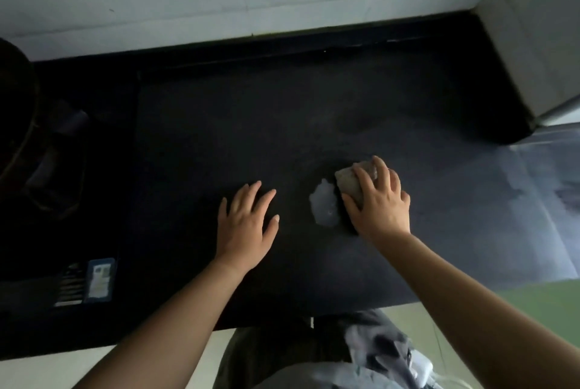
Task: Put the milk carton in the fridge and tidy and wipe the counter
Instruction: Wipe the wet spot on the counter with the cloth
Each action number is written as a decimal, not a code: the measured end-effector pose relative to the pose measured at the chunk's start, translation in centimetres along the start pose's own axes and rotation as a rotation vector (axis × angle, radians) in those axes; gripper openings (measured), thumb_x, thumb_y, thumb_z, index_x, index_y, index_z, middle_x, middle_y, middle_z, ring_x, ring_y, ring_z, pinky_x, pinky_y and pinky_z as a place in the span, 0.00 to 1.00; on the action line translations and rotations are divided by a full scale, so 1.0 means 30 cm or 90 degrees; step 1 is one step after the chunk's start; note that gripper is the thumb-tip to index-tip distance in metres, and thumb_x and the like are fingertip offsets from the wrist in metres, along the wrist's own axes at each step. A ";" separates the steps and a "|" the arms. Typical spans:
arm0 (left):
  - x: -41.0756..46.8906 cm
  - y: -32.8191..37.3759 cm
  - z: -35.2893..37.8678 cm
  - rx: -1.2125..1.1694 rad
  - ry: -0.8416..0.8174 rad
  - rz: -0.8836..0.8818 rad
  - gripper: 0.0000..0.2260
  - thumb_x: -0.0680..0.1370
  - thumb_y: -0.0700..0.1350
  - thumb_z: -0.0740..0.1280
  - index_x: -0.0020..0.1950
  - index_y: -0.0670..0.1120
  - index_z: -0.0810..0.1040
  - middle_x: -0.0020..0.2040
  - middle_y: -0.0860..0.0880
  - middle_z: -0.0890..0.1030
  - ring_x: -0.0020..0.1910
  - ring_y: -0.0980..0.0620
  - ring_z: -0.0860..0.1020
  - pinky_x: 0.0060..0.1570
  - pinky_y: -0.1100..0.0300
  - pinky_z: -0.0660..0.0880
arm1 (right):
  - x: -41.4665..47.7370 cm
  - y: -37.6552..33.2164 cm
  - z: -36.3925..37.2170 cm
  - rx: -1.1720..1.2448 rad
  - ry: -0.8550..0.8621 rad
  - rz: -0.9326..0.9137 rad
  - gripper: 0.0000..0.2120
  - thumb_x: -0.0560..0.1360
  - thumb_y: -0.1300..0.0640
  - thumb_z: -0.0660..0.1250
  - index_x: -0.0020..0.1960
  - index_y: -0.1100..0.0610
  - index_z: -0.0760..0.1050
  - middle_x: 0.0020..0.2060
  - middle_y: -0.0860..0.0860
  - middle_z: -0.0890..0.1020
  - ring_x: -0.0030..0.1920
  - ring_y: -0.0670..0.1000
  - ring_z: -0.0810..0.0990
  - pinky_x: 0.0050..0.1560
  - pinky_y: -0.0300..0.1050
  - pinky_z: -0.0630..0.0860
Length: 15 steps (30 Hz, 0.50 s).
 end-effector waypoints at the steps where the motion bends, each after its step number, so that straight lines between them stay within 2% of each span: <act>1: 0.009 -0.003 0.010 -0.006 0.005 0.007 0.22 0.76 0.56 0.53 0.69 0.53 0.67 0.72 0.46 0.67 0.71 0.44 0.65 0.65 0.37 0.63 | 0.000 -0.009 0.009 -0.006 0.003 0.003 0.27 0.74 0.39 0.58 0.72 0.44 0.58 0.74 0.52 0.54 0.70 0.58 0.56 0.61 0.60 0.65; 9: 0.014 -0.013 0.036 -0.051 0.070 0.006 0.21 0.75 0.54 0.58 0.68 0.54 0.69 0.70 0.47 0.68 0.69 0.45 0.66 0.67 0.39 0.59 | -0.029 0.048 0.016 0.001 0.050 -0.007 0.24 0.73 0.41 0.63 0.66 0.48 0.69 0.68 0.57 0.67 0.59 0.65 0.69 0.50 0.62 0.75; 13: 0.016 -0.016 0.045 -0.055 0.079 0.005 0.21 0.75 0.54 0.58 0.68 0.54 0.69 0.70 0.47 0.68 0.68 0.45 0.67 0.67 0.40 0.59 | 0.036 0.034 0.002 0.034 0.073 0.129 0.24 0.74 0.41 0.62 0.67 0.48 0.67 0.70 0.55 0.62 0.62 0.64 0.65 0.55 0.62 0.72; 15: 0.016 -0.020 0.048 -0.051 0.080 0.004 0.21 0.75 0.55 0.58 0.68 0.54 0.69 0.70 0.47 0.68 0.68 0.45 0.66 0.67 0.40 0.58 | 0.078 -0.019 0.003 0.041 0.065 0.148 0.24 0.75 0.40 0.59 0.68 0.47 0.66 0.71 0.54 0.59 0.64 0.63 0.62 0.58 0.60 0.69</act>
Point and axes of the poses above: each hand's wrist, its own x-axis towards the middle knuckle, its own z-axis out of the palm, y = z × x, the point moved 2 cm from there along x, towards the middle knuckle
